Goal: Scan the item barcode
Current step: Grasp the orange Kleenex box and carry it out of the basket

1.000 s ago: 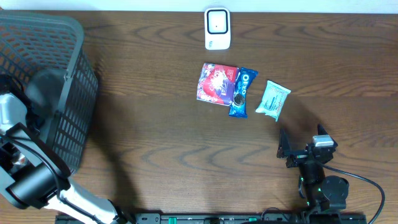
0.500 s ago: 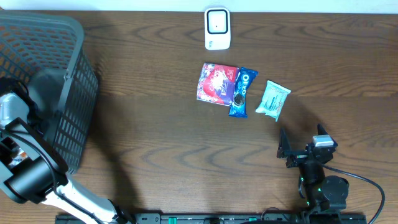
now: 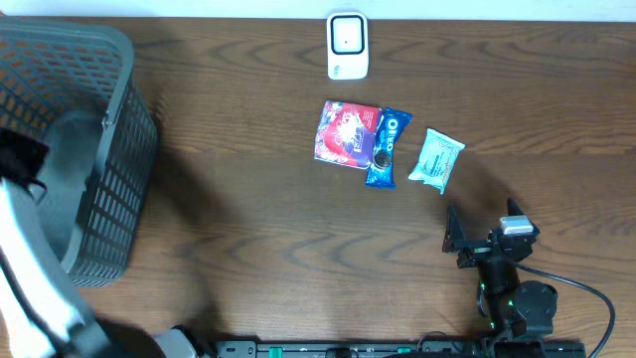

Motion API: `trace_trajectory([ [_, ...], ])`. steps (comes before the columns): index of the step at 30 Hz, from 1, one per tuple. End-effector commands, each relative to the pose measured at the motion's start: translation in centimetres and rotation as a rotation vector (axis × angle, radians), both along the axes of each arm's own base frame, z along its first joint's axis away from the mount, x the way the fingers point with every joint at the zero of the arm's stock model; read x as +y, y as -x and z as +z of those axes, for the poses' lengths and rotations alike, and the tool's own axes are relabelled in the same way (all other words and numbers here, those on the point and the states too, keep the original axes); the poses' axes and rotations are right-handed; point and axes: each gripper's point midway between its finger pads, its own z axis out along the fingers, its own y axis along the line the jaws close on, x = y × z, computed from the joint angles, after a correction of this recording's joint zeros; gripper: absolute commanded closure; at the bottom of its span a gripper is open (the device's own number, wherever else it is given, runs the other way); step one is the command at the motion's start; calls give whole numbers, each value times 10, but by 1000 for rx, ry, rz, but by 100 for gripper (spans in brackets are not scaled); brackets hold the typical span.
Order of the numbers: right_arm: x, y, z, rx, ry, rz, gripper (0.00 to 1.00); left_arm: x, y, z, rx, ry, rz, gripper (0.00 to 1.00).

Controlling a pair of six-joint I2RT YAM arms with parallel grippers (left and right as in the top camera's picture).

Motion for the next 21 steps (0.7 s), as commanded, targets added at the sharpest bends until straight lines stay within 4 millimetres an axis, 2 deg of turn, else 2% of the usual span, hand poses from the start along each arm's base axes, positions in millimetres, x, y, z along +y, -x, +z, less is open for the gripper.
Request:
trace_trajectory([
  [1, 2, 0, 0, 1, -14, 5, 1, -55, -14, 74, -278, 21, -186, 93],
  [3, 2, 0, 0, 1, -14, 5, 1, -89, -15, 113, -416, 29, -274, 93],
  [5, 2, 0, 0, 1, -14, 5, 1, -132, -19, 143, -517, 35, -405, 93],
  [7, 2, 0, 0, 1, -14, 5, 1, -178, -22, 159, -565, 40, -540, 93],
  [9, 2, 0, 0, 1, -14, 5, 1, -223, -26, 162, -563, 39, -686, 93],
  [12, 2, 0, 0, 1, -14, 5, 1, -287, -33, 146, -504, 25, -903, 93],
  [17, 2, 0, 0, 1, -14, 5, 1, -382, -38, 101, -362, 1, -1221, 93],
  [19, 2, 0, 0, 1, -14, 5, 1, -412, -43, 83, -318, -48, -1327, 93],
  [21, 2, 0, 0, 1, -14, 5, 1, -428, -54, 58, -246, -122, -1360, 93],
])
